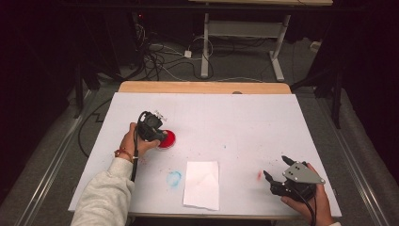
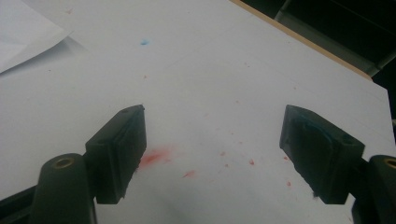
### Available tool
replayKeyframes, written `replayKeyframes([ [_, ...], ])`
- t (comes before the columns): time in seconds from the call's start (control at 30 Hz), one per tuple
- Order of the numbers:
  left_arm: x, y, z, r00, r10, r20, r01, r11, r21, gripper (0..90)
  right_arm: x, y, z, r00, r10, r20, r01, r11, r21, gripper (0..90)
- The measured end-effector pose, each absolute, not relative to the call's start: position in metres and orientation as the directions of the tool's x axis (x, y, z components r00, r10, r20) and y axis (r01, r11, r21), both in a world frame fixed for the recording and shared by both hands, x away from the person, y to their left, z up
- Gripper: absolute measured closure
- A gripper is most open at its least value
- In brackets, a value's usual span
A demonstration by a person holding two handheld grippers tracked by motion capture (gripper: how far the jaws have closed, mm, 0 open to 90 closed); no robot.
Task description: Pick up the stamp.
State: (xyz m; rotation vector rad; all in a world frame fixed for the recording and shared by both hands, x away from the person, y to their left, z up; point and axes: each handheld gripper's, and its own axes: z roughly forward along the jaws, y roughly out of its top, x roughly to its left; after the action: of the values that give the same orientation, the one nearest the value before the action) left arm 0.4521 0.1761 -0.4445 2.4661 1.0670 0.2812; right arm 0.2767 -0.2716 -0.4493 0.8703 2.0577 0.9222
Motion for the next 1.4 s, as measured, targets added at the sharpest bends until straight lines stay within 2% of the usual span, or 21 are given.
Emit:
replayKeyframes([
  [0.33, 0.442, 0.186, -0.428, 0.679, 0.734, -0.017, 0.626, -0.568, 0.534, 73.7, 0.277, -0.272, -0.449, -0.527, 0.788, -0.32, 0.284, 0.518, 0.807, 23.4],
  [0.63, 0.42, 0.19, -0.395, 0.71, 0.702, 0.058, 0.54, -0.595, 0.595, 73.8, 0.277, -0.271, -0.448, -0.527, 0.786, -0.323, 0.279, 0.519, 0.808, 23.4],
  [0.87, 0.406, 0.191, -0.379, 0.718, 0.692, 0.066, 0.501, -0.58, 0.642, 73.8, 0.277, -0.27, -0.447, -0.528, 0.785, -0.323, 0.276, 0.519, 0.809, 23.4],
  [1.4, 0.396, 0.192, -0.368, 0.736, 0.672, 0.086, 0.463, -0.591, 0.661, 73.8, 0.282, -0.266, -0.449, -0.533, 0.782, -0.323, 0.282, 0.524, 0.804, 23.4],
])
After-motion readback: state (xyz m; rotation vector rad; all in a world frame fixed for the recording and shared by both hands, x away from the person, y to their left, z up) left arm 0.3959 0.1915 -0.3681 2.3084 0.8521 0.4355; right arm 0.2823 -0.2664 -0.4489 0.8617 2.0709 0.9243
